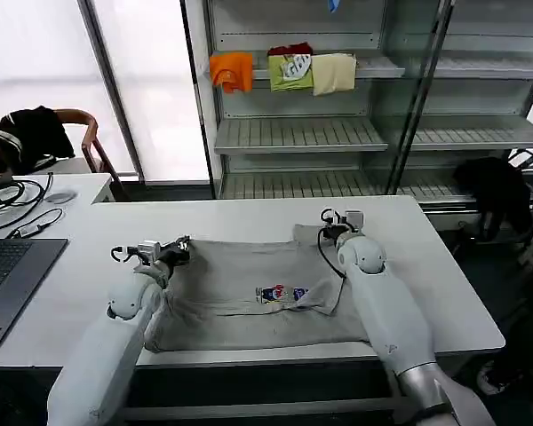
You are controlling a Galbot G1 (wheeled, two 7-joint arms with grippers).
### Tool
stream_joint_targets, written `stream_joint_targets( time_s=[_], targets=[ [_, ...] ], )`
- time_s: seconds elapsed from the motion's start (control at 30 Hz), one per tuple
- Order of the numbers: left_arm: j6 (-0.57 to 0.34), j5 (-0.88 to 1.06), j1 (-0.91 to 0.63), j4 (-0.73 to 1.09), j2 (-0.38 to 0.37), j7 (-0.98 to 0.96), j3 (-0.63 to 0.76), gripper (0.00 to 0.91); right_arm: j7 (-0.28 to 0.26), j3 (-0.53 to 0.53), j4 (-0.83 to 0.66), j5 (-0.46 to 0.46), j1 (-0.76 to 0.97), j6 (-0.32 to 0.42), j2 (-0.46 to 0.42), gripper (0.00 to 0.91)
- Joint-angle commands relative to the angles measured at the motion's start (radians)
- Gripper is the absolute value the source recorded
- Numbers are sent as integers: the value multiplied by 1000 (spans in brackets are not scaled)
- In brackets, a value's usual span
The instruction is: Fold and organize the clothes.
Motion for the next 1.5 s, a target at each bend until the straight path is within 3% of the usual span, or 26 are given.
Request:
stream_joint_targets(
  time_s=[0.03,1.07,1.5],
  targets=[
    [-18,-1,32,-60,7,1,-8,20,1,8,181,0,-48,1,-3,0],
    [-12,31,313,-336,66,28,-90,20,60,130,702,29,-485,-13,-106,0],
    [-5,44,424,-428,86,34,-127,20,72,186,827,28,-703,-11,-133,0]
  ],
)
